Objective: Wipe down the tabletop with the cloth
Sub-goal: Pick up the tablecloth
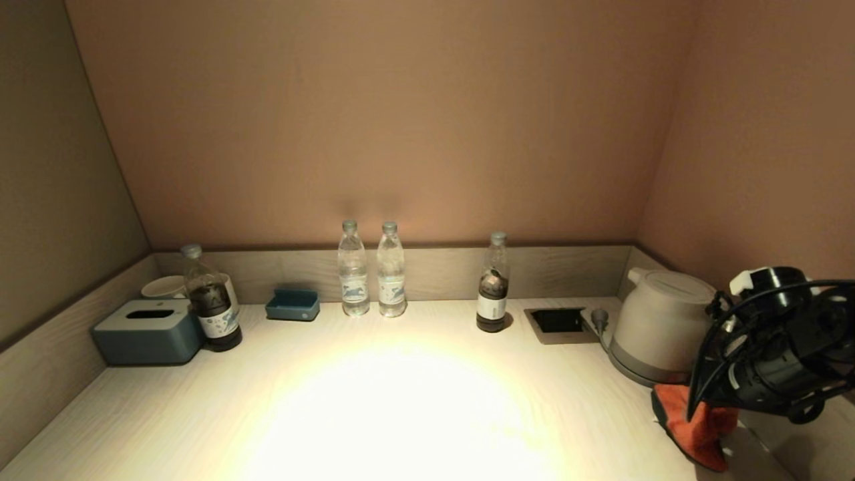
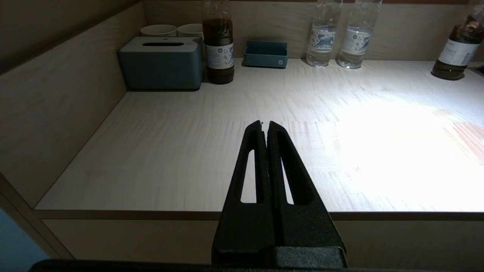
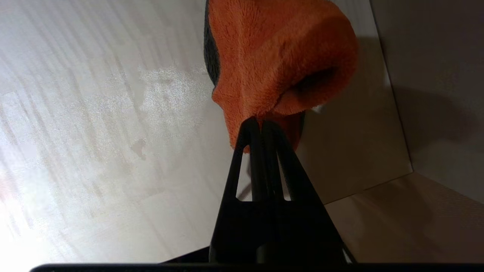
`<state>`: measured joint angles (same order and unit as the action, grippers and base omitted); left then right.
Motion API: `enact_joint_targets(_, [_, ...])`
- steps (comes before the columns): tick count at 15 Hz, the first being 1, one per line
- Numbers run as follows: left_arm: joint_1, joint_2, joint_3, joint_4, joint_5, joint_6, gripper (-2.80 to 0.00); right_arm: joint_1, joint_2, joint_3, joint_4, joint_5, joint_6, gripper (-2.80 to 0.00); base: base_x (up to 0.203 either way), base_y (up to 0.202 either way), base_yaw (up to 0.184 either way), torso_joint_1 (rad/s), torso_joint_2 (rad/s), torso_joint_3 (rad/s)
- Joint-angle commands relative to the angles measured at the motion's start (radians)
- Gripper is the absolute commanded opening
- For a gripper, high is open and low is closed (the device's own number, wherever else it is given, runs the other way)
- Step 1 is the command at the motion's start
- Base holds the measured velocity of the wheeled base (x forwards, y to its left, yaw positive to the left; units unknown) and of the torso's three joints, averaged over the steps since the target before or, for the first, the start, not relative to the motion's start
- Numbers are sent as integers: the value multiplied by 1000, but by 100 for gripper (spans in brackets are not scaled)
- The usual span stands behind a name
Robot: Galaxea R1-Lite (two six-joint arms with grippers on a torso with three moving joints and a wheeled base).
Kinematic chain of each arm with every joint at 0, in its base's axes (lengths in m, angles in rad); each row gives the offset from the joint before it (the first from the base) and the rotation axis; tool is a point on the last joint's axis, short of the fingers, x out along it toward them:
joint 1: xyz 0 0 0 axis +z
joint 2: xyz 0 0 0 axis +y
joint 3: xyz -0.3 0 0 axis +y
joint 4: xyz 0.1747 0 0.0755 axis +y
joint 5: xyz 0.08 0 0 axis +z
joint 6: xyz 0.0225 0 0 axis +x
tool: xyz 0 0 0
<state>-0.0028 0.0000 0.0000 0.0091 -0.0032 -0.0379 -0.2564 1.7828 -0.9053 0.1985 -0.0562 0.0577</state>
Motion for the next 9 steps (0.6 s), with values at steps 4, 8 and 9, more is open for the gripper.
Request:
enact_joint_targets(4, [0, 0, 0, 0, 0, 0, -280, -9, 16, 8, -1, 1, 2, -280, 0, 0, 0, 0, 0, 0])
enact_joint_targets(8, [0, 0, 0, 0, 0, 0, -280, -12, 11, 21, -4, 5, 1, -280, 0, 0, 0, 0, 0, 0])
enact_joint_targets(9, [0, 0, 0, 0, 0, 0, -280, -11, 9, 23, -2, 15, -1, -280, 0, 0, 0, 0, 0, 0])
